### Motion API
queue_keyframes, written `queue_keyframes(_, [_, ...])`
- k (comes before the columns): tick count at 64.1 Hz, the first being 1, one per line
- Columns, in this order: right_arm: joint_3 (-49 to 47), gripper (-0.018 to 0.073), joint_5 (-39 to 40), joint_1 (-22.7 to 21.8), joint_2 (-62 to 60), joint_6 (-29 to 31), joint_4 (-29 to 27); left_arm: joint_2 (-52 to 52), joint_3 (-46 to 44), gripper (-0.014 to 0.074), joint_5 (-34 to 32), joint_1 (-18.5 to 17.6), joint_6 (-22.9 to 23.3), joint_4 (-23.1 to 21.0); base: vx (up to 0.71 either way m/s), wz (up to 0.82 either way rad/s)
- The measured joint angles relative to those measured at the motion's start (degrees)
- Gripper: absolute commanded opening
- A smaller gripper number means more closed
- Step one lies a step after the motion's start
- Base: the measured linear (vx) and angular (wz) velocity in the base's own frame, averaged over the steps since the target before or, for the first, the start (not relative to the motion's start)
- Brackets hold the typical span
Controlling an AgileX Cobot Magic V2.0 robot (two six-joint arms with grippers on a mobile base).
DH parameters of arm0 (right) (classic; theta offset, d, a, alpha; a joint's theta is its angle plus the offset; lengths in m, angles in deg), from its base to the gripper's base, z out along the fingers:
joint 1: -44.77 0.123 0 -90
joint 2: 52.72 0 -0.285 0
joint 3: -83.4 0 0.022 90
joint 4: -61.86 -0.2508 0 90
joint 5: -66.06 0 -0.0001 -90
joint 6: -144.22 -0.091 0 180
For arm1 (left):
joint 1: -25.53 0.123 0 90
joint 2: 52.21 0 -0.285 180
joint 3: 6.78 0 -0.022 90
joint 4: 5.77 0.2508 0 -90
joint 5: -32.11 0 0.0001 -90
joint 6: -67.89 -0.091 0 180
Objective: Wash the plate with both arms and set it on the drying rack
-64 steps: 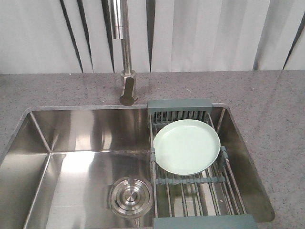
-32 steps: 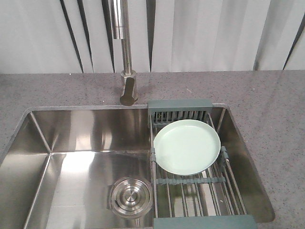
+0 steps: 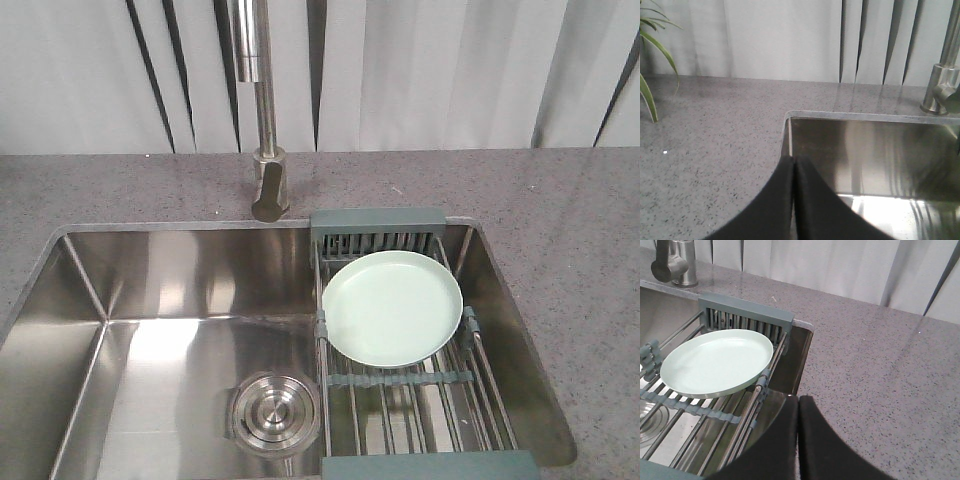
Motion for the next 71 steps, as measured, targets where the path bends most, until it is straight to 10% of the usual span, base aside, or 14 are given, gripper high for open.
queue_keyframes(25, [0.0,-0.0008,0.0,0.0,0.0,0.0,0.0,3.0,4.1,-0.0006,-1.4,-1.3,4.1,0.4,0.00,0.00])
queue_keyframes(71, [0.0,-0.0008,0.0,0.0,0.0,0.0,0.0,3.0,4.1,-0.0006,-1.1,-5.9,-2.4,0.0,0.00,0.00])
